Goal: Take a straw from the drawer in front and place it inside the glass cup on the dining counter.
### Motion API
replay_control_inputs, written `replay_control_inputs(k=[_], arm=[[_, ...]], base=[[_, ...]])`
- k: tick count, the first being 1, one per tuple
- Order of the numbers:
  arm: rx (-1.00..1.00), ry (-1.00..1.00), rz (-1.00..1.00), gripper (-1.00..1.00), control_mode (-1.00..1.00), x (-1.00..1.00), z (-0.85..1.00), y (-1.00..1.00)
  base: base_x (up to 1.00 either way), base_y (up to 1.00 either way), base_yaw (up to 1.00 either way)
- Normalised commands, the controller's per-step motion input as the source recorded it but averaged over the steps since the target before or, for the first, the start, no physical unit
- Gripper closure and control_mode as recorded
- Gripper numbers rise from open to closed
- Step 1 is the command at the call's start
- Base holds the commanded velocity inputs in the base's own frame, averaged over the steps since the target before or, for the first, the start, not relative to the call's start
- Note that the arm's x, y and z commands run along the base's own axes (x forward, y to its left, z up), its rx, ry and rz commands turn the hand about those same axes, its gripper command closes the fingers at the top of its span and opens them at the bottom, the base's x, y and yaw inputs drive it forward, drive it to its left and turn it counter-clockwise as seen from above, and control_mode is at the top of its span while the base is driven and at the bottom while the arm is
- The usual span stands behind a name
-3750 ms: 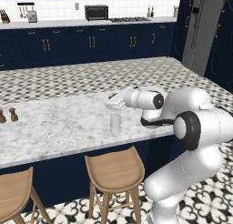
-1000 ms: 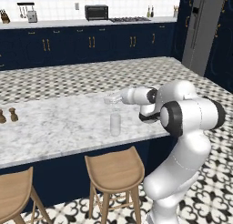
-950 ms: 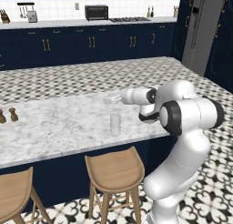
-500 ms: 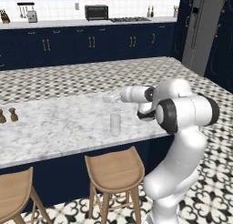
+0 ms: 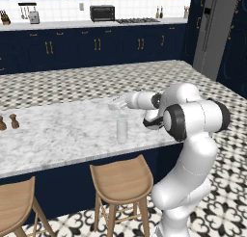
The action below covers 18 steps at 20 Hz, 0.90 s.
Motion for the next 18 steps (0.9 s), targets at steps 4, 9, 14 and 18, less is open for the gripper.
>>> replay_control_inputs(k=[4,9,14,18], arm=[[0.26,-0.15,0.42,1.0,-1.0,-0.17,-0.57,-0.69],[0.25,-0.18,0.4,1.0,-1.0,-0.04,-0.5,-0.85],[0.24,-0.21,0.4,1.0,-1.0,0.01,-0.43,-0.79],[0.25,-0.21,0.4,-1.0,-1.0,0.17,-0.35,-0.56]], base=[[0.0,0.0,0.0],[0.0,0.0,0.0],[0.0,0.0,0.0],[0.0,0.0,0.0]])
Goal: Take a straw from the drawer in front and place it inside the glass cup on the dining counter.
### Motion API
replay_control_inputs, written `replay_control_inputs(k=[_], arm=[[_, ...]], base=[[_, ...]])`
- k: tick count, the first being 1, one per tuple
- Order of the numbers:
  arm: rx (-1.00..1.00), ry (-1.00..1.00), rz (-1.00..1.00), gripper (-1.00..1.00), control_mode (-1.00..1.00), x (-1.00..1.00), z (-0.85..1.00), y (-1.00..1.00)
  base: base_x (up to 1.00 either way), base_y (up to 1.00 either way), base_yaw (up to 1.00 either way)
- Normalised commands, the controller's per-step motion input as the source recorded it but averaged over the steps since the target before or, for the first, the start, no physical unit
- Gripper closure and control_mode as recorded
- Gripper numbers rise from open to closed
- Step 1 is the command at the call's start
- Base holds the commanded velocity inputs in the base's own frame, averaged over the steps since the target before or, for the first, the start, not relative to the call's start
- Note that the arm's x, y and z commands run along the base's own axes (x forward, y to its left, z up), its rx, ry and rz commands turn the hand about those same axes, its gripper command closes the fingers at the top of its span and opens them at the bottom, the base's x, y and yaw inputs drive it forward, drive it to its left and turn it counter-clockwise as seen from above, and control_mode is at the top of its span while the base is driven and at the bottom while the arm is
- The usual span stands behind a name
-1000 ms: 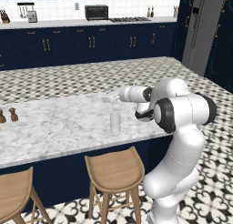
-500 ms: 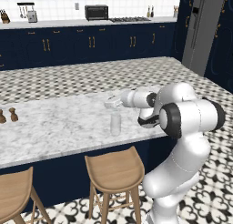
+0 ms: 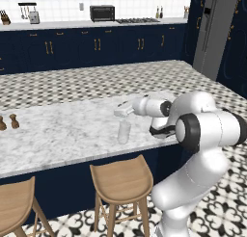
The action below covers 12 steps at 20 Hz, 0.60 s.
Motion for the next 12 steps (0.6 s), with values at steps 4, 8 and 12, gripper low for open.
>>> replay_control_inputs(k=[4,8,12], arm=[[0.27,-0.27,0.39,-1.0,-1.0,0.23,-0.14,-0.56],[0.27,-0.27,0.38,-1.0,-1.0,0.23,-0.06,-0.56],[0.2,-0.35,0.32,-1.0,-1.0,-0.21,0.18,-0.66]], base=[[0.0,0.0,0.0],[0.0,0.0,0.0],[0.0,0.0,0.0]])
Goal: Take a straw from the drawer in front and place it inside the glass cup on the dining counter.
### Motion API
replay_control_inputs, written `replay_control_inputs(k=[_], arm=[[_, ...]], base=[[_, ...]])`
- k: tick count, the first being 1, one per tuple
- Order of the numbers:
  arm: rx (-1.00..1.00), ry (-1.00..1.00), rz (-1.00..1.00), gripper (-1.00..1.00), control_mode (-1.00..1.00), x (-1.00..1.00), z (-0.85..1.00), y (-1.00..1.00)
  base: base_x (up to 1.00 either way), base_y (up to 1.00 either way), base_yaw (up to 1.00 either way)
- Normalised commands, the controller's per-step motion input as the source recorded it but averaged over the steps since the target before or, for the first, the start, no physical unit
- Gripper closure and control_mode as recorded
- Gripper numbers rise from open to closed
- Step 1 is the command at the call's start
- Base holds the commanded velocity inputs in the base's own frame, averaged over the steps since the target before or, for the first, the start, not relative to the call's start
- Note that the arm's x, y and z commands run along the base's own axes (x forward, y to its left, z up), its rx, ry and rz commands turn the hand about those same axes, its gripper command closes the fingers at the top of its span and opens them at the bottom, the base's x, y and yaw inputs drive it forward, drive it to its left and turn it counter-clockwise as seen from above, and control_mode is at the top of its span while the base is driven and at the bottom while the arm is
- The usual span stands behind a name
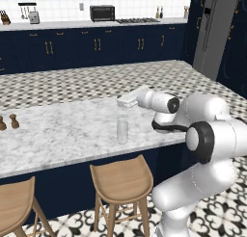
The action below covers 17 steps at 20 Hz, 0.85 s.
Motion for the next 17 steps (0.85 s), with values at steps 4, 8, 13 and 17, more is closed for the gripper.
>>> replay_control_inputs(k=[4,8,13,17], arm=[[0.1,-0.37,0.19,-1.0,-1.0,-0.76,0.83,-0.57],[0.02,-0.25,0.12,-1.0,-1.0,-0.87,1.0,-0.46],[0.0,-0.08,0.08,-1.0,-1.0,-1.0,0.87,-0.3],[0.0,0.0,0.08,-1.0,-1.0,-1.0,0.64,-0.07]], base=[[0.0,0.0,0.0],[0.0,0.0,0.0],[0.0,0.0,0.0],[0.0,0.0,0.0]])
